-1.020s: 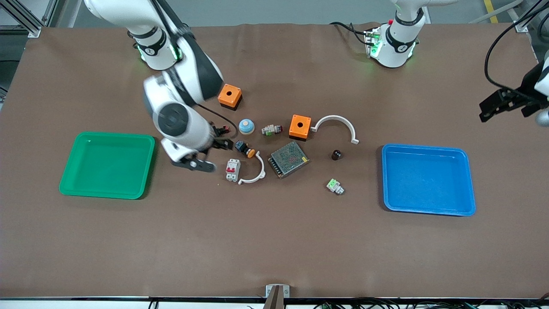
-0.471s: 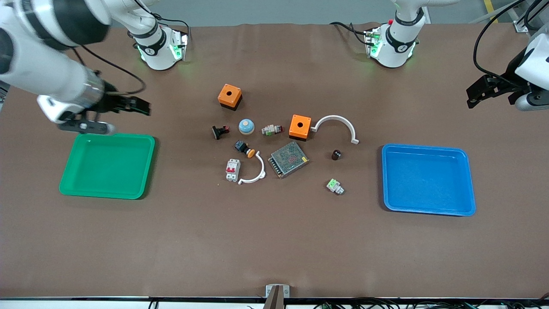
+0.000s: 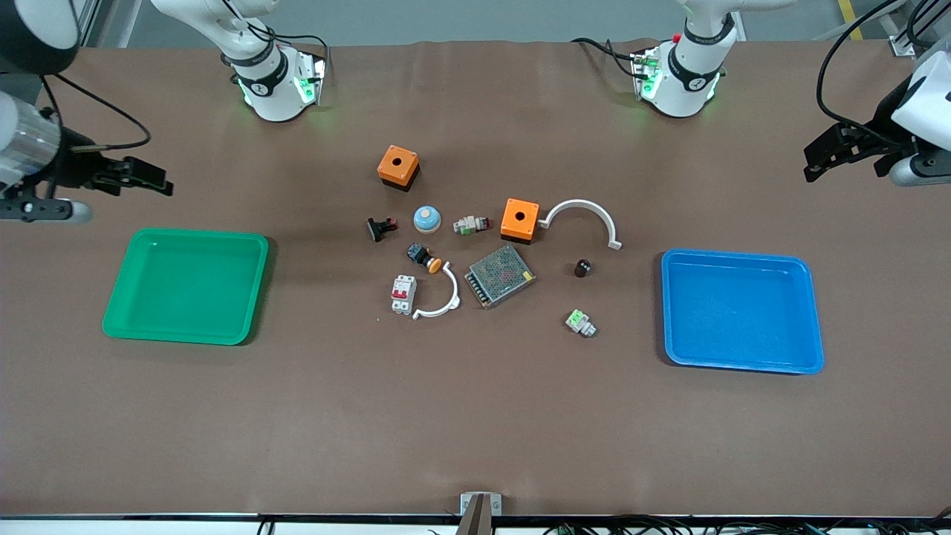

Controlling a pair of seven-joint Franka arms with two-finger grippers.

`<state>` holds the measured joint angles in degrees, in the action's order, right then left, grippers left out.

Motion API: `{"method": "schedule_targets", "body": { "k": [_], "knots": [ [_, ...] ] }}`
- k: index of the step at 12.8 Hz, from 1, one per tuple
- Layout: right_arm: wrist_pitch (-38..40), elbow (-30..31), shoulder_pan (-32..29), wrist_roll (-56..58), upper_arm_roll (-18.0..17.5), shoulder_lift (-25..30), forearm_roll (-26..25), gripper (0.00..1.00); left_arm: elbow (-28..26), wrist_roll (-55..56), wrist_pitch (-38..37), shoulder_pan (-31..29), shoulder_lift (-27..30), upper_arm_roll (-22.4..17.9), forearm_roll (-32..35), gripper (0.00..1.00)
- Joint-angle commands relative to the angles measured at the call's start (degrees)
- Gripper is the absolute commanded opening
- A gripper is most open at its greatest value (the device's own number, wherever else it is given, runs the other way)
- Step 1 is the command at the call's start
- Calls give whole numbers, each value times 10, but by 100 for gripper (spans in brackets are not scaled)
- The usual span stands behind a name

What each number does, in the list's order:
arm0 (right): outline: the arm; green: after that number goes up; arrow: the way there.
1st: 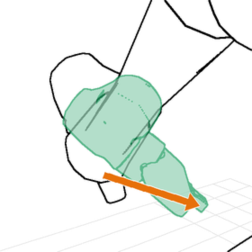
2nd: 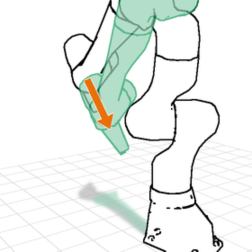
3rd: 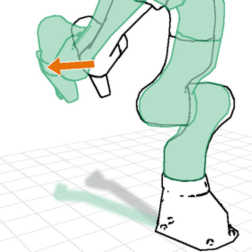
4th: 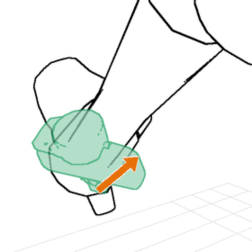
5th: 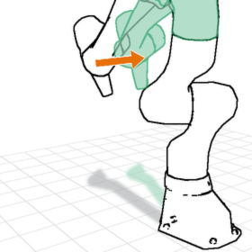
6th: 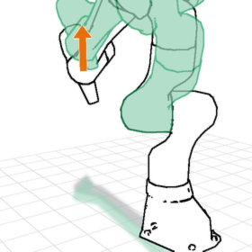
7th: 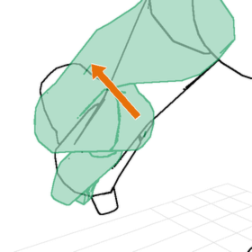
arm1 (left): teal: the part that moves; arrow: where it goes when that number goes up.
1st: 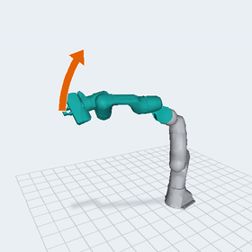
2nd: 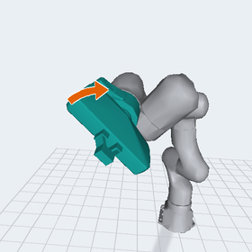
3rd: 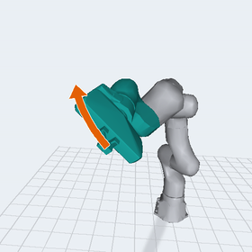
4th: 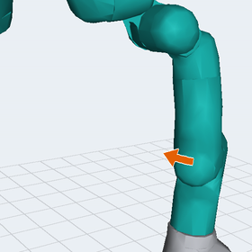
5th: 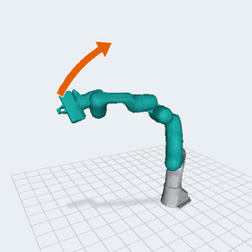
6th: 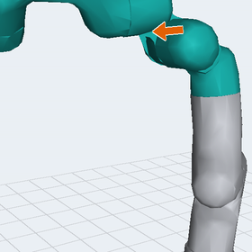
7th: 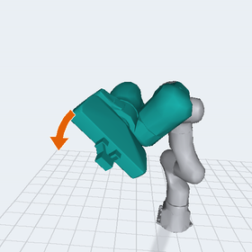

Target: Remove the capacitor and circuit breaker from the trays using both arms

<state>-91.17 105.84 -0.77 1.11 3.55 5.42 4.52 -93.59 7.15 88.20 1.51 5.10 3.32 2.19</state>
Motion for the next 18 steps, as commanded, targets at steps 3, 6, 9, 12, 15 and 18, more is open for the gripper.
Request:
{"method": "schedule_targets", "body": {
  "k": [3, 6, 9, 12, 15, 18],
  "knots": [
    [-3, -59, -9, 5, -14, 11, -24, 100, 2, -11, -2, 2, 10, -2, -28, 100],
    [-1, -106, -9, 5, -14, -2, -24, 100, 11, -11, -5, -2, 10, -2, -27, 100],
    [-3, -146, -4, 5, -14, -22, -22, 100, 11, -6, -5, 2, 4, -2, -25, 100],
    [2, -204, -5, 5, -15, -69, -17, 100, 13, -11, -5, -2, 4, -2, -22, 100],
    [0, -212, -6, 3, -15, -76, -15, 100, 21, -9, -5, -2, 4, -2, -22, 100],
    [-1, -212, -8, 5, -14, -76, -16, 100, 27, -6, -8, 0, -3, -2, -21, 100]
  ]
}}
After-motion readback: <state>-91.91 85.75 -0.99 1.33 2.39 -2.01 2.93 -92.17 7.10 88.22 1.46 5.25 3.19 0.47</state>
